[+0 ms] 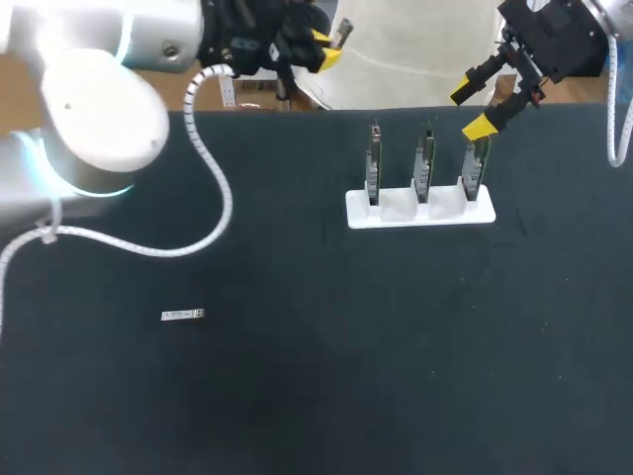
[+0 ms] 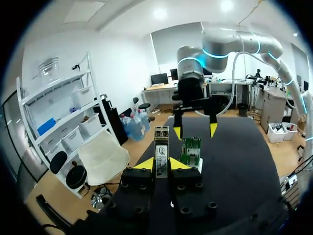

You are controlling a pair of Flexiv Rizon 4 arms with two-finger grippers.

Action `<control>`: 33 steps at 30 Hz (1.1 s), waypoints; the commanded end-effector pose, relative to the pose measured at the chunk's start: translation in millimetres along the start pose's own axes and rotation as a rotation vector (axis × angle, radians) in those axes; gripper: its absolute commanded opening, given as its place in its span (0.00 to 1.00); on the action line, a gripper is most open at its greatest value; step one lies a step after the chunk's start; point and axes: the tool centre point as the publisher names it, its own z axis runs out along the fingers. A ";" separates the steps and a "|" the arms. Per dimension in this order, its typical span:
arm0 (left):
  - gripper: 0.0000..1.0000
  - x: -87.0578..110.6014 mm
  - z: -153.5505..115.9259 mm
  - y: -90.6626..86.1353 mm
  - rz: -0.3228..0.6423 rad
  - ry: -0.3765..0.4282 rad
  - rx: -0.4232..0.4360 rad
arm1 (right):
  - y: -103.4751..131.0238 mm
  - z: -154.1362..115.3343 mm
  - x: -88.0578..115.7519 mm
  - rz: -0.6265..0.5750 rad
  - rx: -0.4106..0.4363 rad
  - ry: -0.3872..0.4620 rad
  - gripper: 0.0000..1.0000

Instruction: Pick up the optical module with the left hand, and insert it into the network port with the right hand.

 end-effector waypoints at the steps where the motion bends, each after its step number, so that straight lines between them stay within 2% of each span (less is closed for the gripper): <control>1: 0.00 -13.2 26.7 -1.2 0.009 -0.209 0.029 | -0.6 0.0 0.2 0.000 -0.001 -0.001 1.00; 8: 0.00 -30.4 49.4 -22.1 0.022 -0.276 0.101 | -0.6 0.0 0.2 0.000 -0.001 -0.001 1.00; 17: 0.00 -34.8 77.1 -44.3 0.000 -0.314 0.164 | -0.6 0.0 0.2 0.000 -0.001 -0.001 1.00; 23: 0.00 -33.2 94.1 -54.5 -0.040 -0.341 0.194 | -0.6 0.0 0.2 0.000 -0.001 -0.001 1.00; 33: 0.00 -16.7 116.1 -66.2 -0.087 -0.313 0.244 | -0.6 0.0 0.2 0.000 -0.001 -0.001 1.00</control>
